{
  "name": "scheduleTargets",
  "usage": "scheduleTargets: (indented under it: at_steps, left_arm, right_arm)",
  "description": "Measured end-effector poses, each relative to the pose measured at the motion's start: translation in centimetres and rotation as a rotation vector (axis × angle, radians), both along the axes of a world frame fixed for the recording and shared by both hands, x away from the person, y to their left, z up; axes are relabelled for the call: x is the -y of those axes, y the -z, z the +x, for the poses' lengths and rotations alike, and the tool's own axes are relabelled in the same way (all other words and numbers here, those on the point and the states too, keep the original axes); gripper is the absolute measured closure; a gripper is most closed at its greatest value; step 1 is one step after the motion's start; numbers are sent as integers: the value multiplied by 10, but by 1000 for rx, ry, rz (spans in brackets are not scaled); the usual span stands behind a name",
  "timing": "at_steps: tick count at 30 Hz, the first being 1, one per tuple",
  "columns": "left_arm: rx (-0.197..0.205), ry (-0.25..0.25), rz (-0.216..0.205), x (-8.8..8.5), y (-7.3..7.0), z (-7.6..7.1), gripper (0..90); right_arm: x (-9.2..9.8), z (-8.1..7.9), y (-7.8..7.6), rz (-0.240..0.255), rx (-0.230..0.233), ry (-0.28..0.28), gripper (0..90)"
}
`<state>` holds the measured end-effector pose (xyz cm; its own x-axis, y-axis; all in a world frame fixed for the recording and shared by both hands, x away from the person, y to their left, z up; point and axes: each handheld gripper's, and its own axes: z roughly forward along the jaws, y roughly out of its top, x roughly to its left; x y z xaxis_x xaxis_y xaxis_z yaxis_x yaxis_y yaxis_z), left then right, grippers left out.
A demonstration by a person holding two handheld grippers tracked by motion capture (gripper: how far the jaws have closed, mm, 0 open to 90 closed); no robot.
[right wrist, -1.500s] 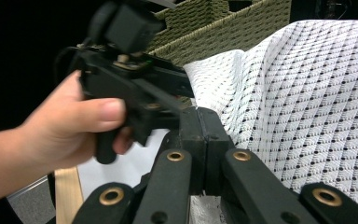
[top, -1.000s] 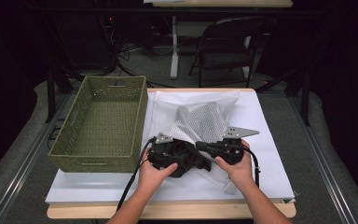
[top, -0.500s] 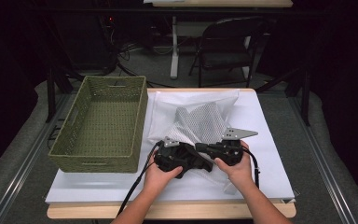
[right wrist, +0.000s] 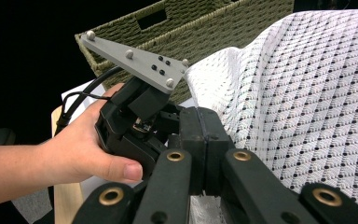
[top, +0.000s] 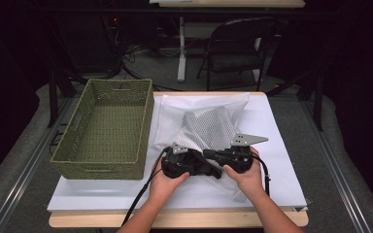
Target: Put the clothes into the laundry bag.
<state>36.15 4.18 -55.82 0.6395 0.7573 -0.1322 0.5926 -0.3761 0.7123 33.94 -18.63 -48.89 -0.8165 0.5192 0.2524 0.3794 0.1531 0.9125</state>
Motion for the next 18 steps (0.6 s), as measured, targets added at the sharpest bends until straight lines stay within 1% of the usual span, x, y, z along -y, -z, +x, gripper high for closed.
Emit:
scheduleTargets:
  at_steps: [1,3,6,7,8,9,11,12,14,18]
  left_arm:
    - [2,6,-1,0,0,0,435]
    - [15,18,-16,0,1,0,526]
    - [18,24,-4,0,0,0,633]
    - [12,20,-6,1,0,-1,650]
    - [19,17,-6,2,-1,-1,676]
    - [12,18,-3,2,-2,-1,698]
    - [22,17,3,1,-3,-1,723]
    - [15,17,-9,1,-4,-2,733]
    - [20,11,-24,0,-6,-2,750]
    - [9,-2,-143,0,-12,-1,773]
  right_arm:
    - [0,0,0,0,0,-1,900]
    - [0,0,0,0,-1,0,900]
    - [-2,0,0,-4,-6,-1,900]
    - [-3,0,1,-3,-2,-1,900]
    - [-4,0,1,-1,0,-1,900]
    - [-4,0,1,-4,-1,-4,900]
    - [-6,-1,1,-3,-3,-10,900]
    - [-7,-1,0,-4,1,-8,900]
    - [-7,-2,0,-8,5,-13,900]
    - [-8,-2,0,-4,-3,-25,900]
